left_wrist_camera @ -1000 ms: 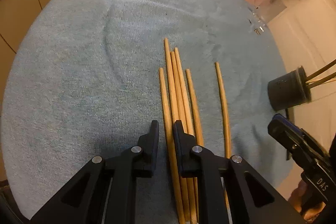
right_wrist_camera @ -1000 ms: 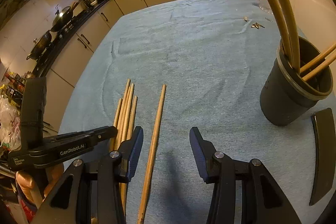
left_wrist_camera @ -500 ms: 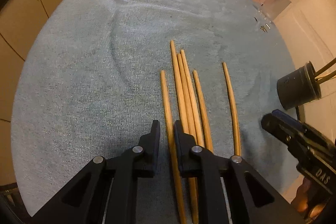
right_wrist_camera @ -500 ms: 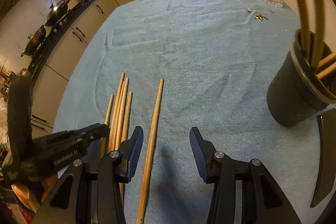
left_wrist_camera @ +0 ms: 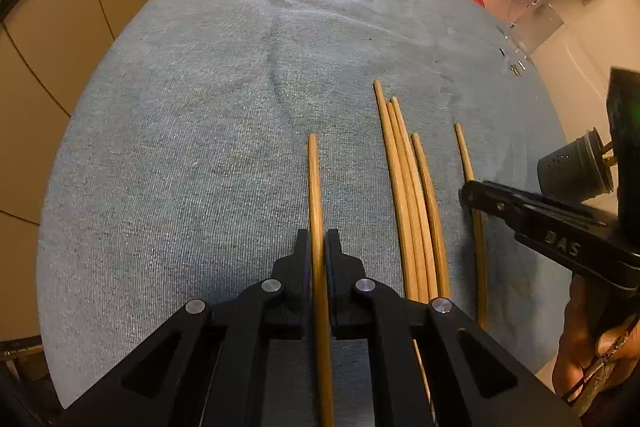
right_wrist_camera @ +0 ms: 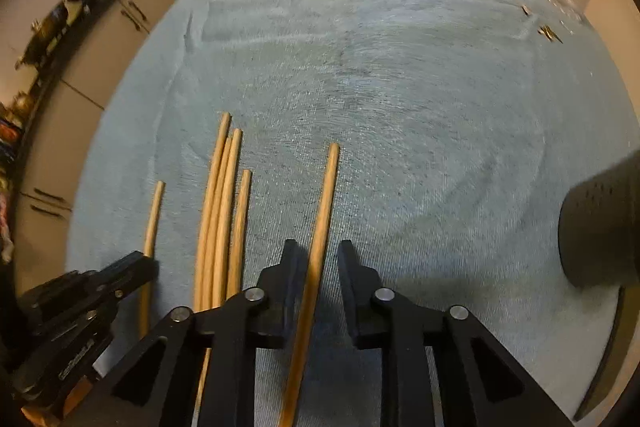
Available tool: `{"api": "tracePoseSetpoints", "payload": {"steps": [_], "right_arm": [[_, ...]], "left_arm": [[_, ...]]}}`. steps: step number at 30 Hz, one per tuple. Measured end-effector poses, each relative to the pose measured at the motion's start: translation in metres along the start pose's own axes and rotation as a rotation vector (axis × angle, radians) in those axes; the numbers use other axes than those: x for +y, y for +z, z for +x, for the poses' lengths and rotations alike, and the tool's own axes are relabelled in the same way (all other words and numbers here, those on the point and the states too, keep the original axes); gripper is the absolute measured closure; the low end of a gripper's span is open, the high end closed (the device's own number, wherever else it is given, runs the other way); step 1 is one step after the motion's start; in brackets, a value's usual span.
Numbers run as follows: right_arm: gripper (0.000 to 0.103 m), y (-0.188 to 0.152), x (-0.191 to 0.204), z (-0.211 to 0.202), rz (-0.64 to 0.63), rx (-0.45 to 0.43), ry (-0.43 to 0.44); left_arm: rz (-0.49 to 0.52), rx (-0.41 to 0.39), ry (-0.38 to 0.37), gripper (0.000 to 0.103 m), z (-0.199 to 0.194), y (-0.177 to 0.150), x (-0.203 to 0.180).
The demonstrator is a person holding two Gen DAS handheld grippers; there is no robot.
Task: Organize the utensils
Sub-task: 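Lift the left tool's chopstick upright while the right tool raises its chopstick too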
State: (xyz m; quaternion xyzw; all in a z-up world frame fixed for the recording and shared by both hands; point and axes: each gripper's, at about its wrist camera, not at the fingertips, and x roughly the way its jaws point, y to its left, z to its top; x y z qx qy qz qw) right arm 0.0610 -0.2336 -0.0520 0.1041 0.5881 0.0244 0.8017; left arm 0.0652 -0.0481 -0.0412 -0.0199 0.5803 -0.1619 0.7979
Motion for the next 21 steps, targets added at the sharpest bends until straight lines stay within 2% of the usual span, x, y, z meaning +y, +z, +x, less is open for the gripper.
{"api": "tracePoseSetpoints", "payload": {"steps": [1,5,7,12,21], "right_arm": [[0.092,0.001,0.004,0.001,-0.023,0.009,-0.024],[0.095,0.004,-0.001,0.0,-0.006,0.004,0.002],[0.096,0.002,-0.005,-0.008,0.015,-0.03,0.049],[0.096,-0.01,-0.007,-0.054,-0.001,-0.193,0.111],[0.096,-0.049,0.0,-0.122,-0.056,-0.465,0.16]], "left_arm": [[-0.001,0.002,-0.002,0.096,0.0,0.0,0.0],[-0.004,-0.002,-0.005,0.096,0.004,0.005,-0.001],[-0.014,-0.011,-0.015,0.097,0.004,0.008,0.0],[-0.035,-0.093,-0.063,0.097,-0.021,0.008,0.003],[0.006,-0.259,-0.076,0.097,-0.08,-0.002,-0.011]]}}
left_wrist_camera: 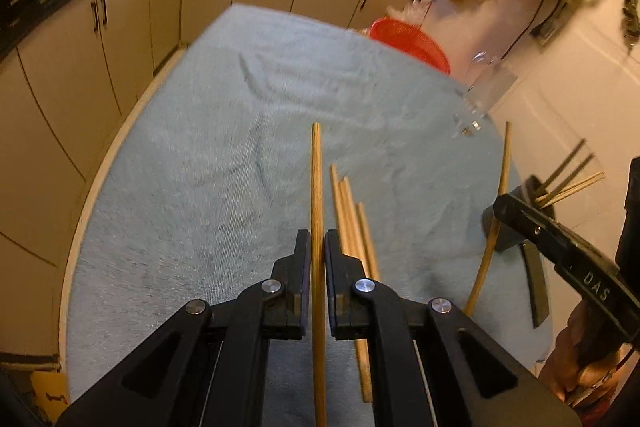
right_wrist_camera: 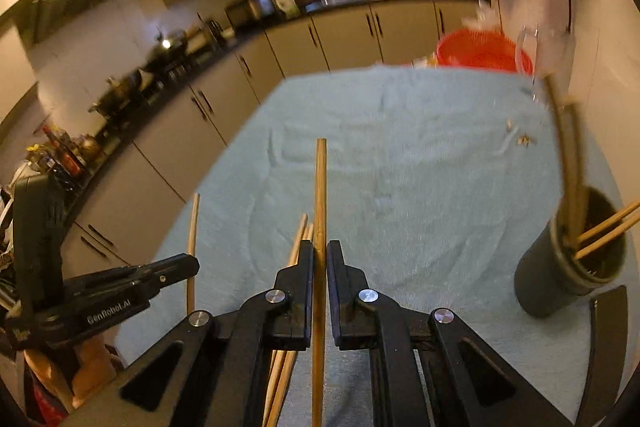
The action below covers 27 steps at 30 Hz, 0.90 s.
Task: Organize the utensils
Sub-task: 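Lift the left tool's chopstick upright while the right tool raises its chopstick too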
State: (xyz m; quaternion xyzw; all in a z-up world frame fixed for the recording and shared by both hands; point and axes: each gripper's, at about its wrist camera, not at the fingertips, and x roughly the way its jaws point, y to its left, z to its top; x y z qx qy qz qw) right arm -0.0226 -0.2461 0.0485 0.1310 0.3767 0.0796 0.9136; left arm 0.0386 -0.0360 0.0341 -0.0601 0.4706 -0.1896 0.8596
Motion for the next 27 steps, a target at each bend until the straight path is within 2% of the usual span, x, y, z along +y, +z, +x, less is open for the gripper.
{"api": "tracePoseSetpoints", "payload": {"steps": [9,16,27], "right_arm": [[0.096,-0.013,0.005,-0.044,-0.021,-0.14,0.024],[0.096,-0.016,0.005,-0.061,-0.031,-0.208,0.021],[0.096,-0.017,0.002,-0.074,-0.02,-0.246,0.02]], "left_arm": [[0.057,-0.118,0.006,0.097,-0.041,0.002,-0.023],[0.064,-0.14,0.011,0.097,-0.05,0.001,-0.029],[0.087,-0.183,0.059,0.097,-0.057,-0.001,-0.042]]}}
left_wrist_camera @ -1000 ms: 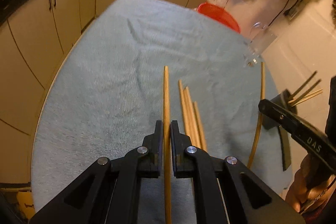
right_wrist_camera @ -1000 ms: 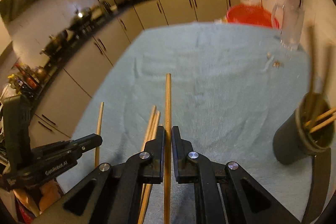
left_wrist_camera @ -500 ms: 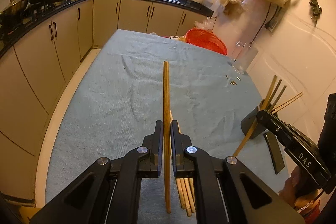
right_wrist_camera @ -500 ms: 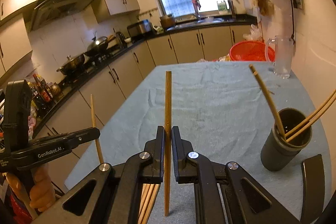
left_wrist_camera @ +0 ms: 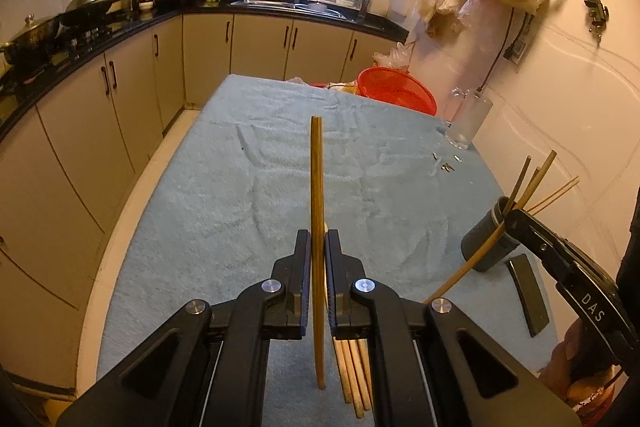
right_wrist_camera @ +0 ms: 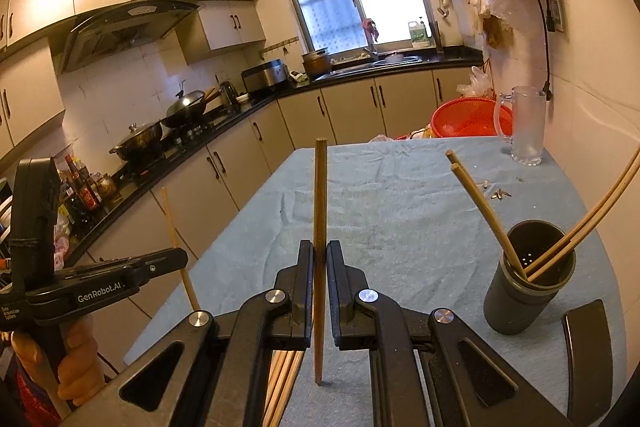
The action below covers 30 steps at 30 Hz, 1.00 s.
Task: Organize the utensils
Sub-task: 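Lift the left tool's chopstick upright while the right tool raises its chopstick too, then carry both held chopsticks upright toward the gray cup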
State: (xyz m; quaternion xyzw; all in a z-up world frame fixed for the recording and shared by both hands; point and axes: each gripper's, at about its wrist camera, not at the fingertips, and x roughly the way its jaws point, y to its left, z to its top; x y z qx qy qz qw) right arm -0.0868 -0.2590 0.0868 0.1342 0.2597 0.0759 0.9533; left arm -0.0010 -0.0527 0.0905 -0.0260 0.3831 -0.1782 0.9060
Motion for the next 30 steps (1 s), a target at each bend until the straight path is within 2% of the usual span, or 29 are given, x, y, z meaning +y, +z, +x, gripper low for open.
{"api": "tracePoseSetpoints", "payload": {"steps": [11,30], "right_arm": [[0.096,-0.002,-0.001,-0.008,0.007,-0.016,0.006],[0.096,0.001,-0.017,-0.036,0.045,-0.072,0.018]], "left_arm": [[0.023,-0.018,0.04,0.097,-0.002,0.002,-0.009],[0.057,-0.042,0.044,0.097,-0.016,0.005,-0.026]]}}
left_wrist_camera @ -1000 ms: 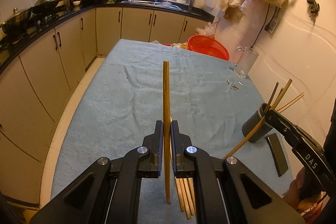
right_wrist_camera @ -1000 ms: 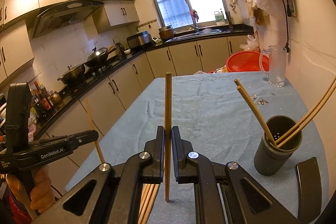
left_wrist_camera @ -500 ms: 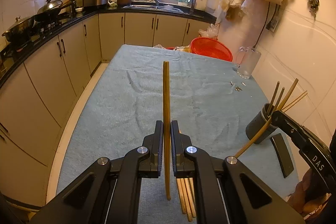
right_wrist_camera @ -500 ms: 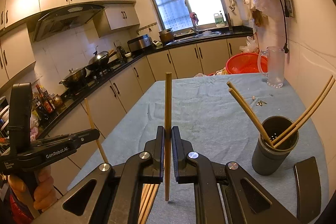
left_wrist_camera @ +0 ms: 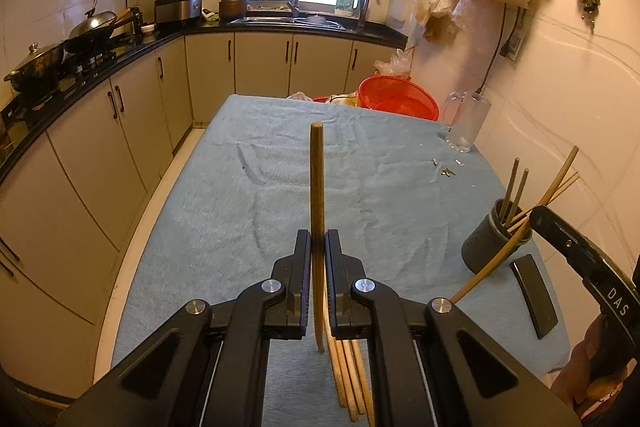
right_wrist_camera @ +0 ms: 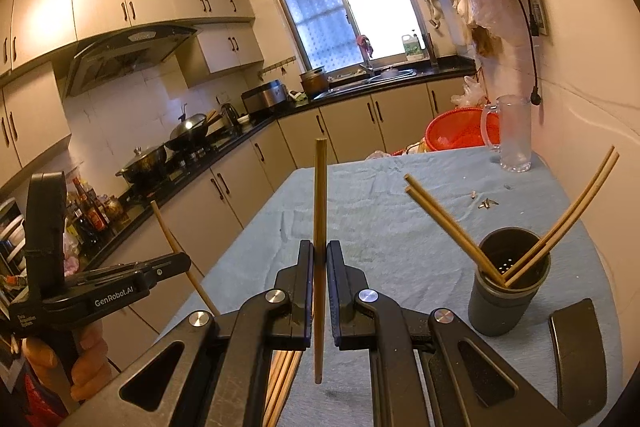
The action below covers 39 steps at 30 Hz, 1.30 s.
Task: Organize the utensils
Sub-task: 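Carry both held chopsticks upright toward the gray cup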
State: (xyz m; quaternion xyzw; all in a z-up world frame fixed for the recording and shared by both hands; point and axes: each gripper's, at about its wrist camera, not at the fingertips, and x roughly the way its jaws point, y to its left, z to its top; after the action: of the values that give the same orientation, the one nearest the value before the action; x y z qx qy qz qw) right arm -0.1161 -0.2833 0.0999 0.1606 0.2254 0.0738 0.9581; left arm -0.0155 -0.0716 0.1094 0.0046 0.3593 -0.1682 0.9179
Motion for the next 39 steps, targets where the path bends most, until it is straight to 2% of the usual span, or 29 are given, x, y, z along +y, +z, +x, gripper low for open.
{"api": "tracePoseSetpoints", "payload": {"steps": [31,39], "right_arm": [[0.096,0.012,-0.021,-0.074,0.051,-0.129,-0.001],[0.096,0.015,-0.033,-0.098,0.069,-0.174,-0.018]], "left_arm": [[0.1,-0.05,-0.023,0.097,-0.033,0.008,-0.047],[0.133,-0.053,-0.078,0.097,-0.041,0.018,-0.069]]}}
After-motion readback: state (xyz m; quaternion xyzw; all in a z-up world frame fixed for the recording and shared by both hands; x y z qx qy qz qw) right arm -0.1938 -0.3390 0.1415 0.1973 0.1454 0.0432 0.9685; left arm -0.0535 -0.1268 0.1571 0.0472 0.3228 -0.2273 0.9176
